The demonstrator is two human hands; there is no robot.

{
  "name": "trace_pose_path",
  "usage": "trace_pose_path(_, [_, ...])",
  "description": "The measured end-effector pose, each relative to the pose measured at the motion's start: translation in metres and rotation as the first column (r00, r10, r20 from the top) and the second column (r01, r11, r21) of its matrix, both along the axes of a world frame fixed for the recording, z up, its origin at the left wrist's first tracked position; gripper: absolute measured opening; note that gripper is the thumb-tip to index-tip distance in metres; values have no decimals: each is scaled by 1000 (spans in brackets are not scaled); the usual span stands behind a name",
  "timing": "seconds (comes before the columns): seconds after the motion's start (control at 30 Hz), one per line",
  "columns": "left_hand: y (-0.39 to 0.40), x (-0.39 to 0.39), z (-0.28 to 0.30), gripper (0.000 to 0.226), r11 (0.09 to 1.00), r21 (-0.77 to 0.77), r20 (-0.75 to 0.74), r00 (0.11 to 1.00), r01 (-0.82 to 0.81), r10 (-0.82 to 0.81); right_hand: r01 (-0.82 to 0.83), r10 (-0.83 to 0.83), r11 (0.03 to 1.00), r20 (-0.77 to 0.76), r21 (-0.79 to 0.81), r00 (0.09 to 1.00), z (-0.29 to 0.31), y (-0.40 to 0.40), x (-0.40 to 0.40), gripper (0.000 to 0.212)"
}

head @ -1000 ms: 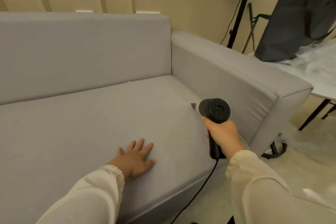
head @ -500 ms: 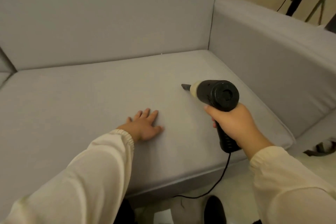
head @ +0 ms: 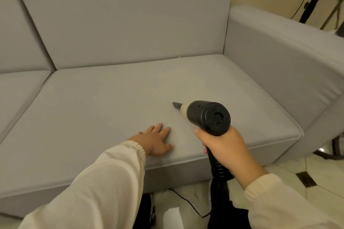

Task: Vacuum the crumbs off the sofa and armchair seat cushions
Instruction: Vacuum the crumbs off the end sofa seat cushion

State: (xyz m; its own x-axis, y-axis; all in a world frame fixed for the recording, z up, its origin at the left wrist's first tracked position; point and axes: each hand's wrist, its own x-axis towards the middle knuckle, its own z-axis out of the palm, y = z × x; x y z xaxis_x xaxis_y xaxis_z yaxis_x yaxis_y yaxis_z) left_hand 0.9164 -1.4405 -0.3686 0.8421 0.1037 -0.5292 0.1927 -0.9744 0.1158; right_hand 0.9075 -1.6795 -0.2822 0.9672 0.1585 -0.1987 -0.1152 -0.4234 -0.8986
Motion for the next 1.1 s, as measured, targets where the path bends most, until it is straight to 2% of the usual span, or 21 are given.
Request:
trace_pose_path(0.27, [54,-66,0,88,994,50,-32,995,-95,97,-210,210,977,-25,-20,977,-1,32,-39,28])
trace_pose_path(0.47, [93,-71,28,84,987,76,-41,989,-142,145,-432,431,900,-28,-56,902,31,77,-21,28])
trace_pose_path(0.57, [125,-54,38,83,981,99,-39,984,-167,172,-403,403,915,22,-1,915,46,96,12,24])
trace_pose_path(0.67, [153,-34,39,79,978,96,-35,982,-183,187,-344,345,939,57,-23,937,46,113,54,26])
trace_pose_path(0.8, [190,-14,26,78,978,45,26,979,-205,204,-312,312,950,-23,6,950,34,157,106,26])
trace_pose_path(0.9, [201,-27,28,78,965,0,-53,963,-264,264,-345,343,938,-105,-9,934,37,188,118,25])
trace_pose_path(1.0, [213,-57,63,78,942,-17,-173,929,-335,328,-390,373,920,-211,-46,904,72,213,108,26])
trace_pose_path(1.1, [228,-86,142,77,914,-21,-252,886,-406,388,-437,400,896,-285,-79,871,145,233,92,26])
